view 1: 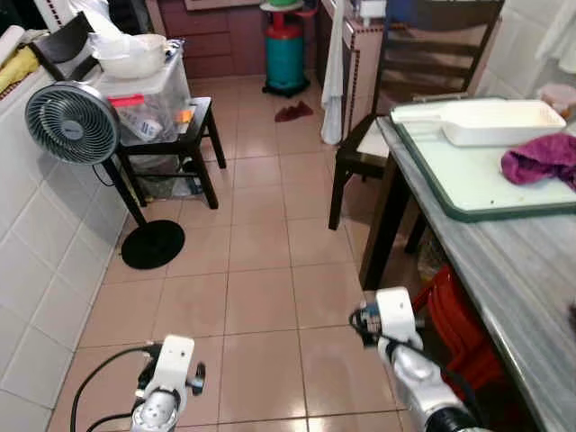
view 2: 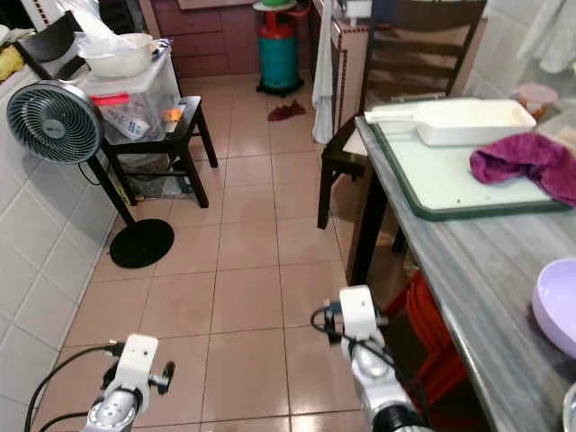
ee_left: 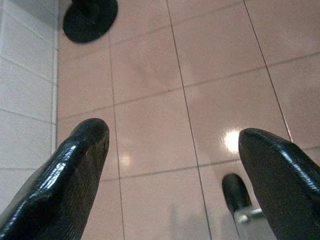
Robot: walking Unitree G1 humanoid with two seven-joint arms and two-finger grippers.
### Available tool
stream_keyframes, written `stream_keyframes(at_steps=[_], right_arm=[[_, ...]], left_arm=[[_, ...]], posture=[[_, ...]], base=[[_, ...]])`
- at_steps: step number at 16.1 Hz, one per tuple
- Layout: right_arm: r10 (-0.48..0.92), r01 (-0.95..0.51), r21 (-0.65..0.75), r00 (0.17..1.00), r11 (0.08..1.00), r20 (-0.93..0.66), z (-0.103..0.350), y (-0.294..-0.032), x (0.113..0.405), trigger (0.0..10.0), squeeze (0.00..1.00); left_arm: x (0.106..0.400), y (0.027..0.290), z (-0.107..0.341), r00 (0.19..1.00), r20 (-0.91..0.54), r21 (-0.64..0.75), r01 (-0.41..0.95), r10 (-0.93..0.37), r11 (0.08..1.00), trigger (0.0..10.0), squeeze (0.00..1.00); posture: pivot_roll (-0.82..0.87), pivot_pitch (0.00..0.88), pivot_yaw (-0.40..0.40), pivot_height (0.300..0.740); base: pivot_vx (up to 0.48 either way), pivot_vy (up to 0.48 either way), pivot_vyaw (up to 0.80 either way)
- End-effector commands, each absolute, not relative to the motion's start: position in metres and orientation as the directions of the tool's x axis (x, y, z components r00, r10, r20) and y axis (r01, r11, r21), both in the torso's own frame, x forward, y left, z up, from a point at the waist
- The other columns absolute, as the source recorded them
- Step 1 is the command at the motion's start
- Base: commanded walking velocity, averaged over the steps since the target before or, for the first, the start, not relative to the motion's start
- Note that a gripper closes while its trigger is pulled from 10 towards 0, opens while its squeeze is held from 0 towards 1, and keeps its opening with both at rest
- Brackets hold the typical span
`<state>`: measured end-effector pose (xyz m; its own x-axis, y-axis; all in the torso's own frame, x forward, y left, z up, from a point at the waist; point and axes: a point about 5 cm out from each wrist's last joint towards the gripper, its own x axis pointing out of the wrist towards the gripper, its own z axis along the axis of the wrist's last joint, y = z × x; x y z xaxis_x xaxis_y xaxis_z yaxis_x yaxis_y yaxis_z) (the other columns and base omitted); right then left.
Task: Setting the table
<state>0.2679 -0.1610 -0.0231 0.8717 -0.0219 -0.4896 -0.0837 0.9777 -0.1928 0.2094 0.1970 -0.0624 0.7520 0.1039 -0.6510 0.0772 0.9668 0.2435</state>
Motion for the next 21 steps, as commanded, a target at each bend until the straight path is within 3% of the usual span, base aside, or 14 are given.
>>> stream_keyframes(at_steps=[1, 3, 6, 9, 14, 21], right_arm=[[-0.025, -0.098, -0.200, 0.845, 0.975, -0.534, -0.032, -0.162, 0.259, 10.0, 0.00], [-0.063, -0.139, -0.239, 0.733, 0.961, -0.677, -0.056, -0.171, 0.231, 10.0, 0.00], [-0.062, -0.116, -0.189, 0.676, 0.975, -0.734, -0.066, -0.172, 0.219, 10.0, 0.00], [-0.071, -0.055, -0.141, 0.657, 0.988, -0.750, -0.070, -0.171, 0.213, 10.0, 0.00], [-0.085, -0.059, -0.157, 0.630, 0.986, -0.772, -0.074, -0.178, 0.205, 10.0, 0.00], [-0.080, -0.064, -0.154, 0.627, 0.986, -0.775, -0.075, -0.179, 0.202, 10.0, 0.00]], left_arm=[[0.205, 0.201, -0.066, 0.727, -0.677, 0.252, 0.088, 0.111, 0.964, 10.0, 0.00], [0.193, 0.197, -0.075, 0.661, -0.745, 0.179, 0.070, 0.089, 0.981, 10.0, 0.00], [0.182, 0.198, -0.081, 0.617, -0.785, 0.161, 0.110, 0.060, 0.981, 10.0, 0.00], [0.174, 0.206, -0.085, 0.574, -0.815, 0.197, 0.144, 0.080, 0.970, 10.0, 0.00], [0.160, 0.196, -0.093, 0.535, -0.842, 0.187, 0.165, 0.071, 0.968, 10.0, 0.00], [0.143, 0.187, -0.101, 0.495, -0.867, 0.181, 0.198, 0.061, 0.963, 10.0, 0.00]], posture=[[-0.03, 0.014, 0.019, 0.740], [-0.02, 0.010, 0.012, 0.740], [-0.02, 0.000, 0.022, 0.740], [-0.03, 0.000, 0.043, 0.740], [-0.04, 0.000, 0.052, 0.740], [-0.05, 0.002, 0.058, 0.740]], base=[[0.000, 0.000, 0.00], [0.000, 0.000, 0.00], [0.000, 0.000, 0.00], [0.000, 0.000, 0.00], [0.000, 0.000, 0.18], [0.000, 0.341, 0.57]])
